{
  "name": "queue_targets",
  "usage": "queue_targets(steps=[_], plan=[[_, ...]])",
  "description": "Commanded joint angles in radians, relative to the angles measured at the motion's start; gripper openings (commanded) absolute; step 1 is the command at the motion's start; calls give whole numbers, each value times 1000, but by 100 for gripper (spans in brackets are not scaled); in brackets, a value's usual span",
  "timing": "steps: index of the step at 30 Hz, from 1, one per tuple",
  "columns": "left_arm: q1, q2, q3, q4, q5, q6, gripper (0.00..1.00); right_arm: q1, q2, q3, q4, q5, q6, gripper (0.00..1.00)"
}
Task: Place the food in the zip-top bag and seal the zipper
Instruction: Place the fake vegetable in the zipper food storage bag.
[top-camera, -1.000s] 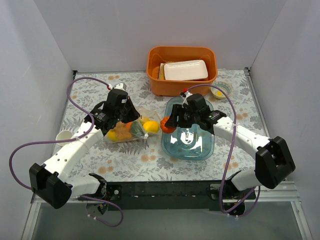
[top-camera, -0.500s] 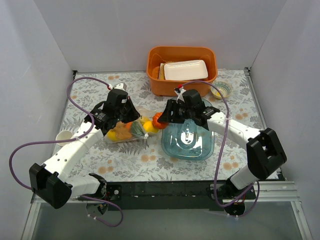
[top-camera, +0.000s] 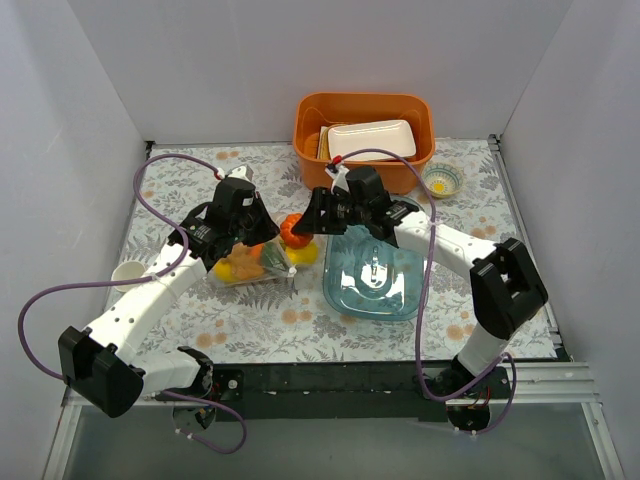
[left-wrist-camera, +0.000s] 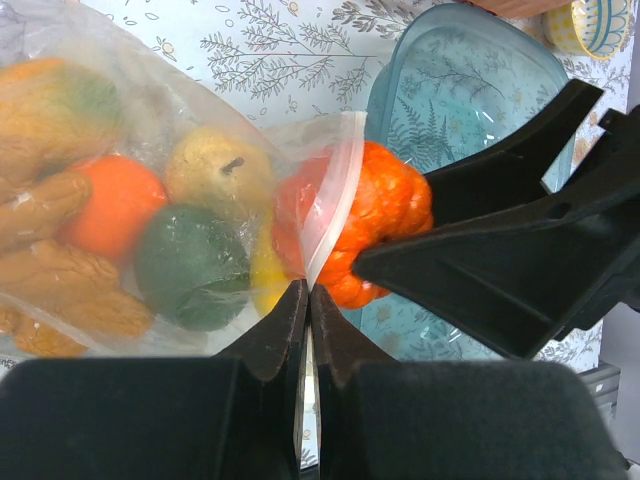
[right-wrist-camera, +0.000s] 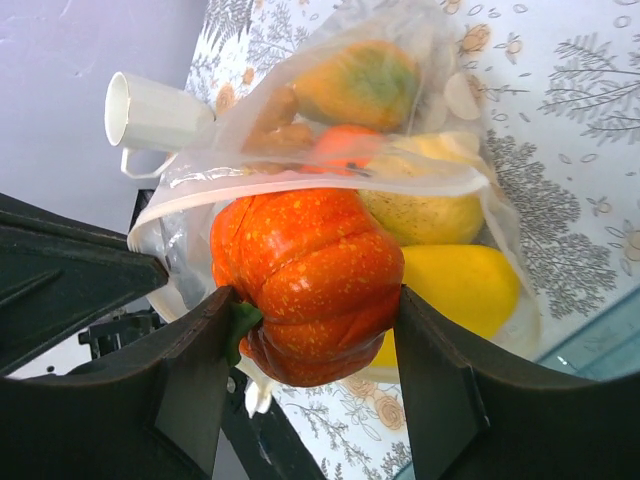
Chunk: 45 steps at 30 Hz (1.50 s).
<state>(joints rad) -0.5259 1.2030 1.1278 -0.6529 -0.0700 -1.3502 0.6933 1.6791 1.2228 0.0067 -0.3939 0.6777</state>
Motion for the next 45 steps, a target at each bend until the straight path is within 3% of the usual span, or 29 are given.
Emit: queue_targets(steps=[1, 11, 15, 18, 21, 27, 31, 36, 45], plan=[[-3, -11, 43, 3, -11, 0, 0, 43, 42, 79, 32, -33, -6, 41], [-3, -31, 107, -60, -116, -26, 0, 92, 122, 214, -54, -40, -75, 51], [-3, -36, 115, -74, -142, -52, 0, 100, 140, 253, -70, -54, -104, 68], [-2, -49, 124, -88, -180, -67, 0, 100, 133, 262, -65, -56, -119, 91], [1, -63, 132, -100, -221, -81, 0, 100, 122, 267, -65, -43, -135, 97], [15, -91, 136, -113, -263, -98, 0, 100, 73, 281, -99, 24, -155, 98], [26, -92, 136, -125, -271, -98, 0, 98, -27, 222, -131, 177, -178, 97], [33, -106, 124, -117, -274, -98, 0, 87, -102, 140, -240, 296, -159, 79], [38, -108, 124, -111, -266, -93, 0, 91, -163, -74, -203, 221, -55, 62]])
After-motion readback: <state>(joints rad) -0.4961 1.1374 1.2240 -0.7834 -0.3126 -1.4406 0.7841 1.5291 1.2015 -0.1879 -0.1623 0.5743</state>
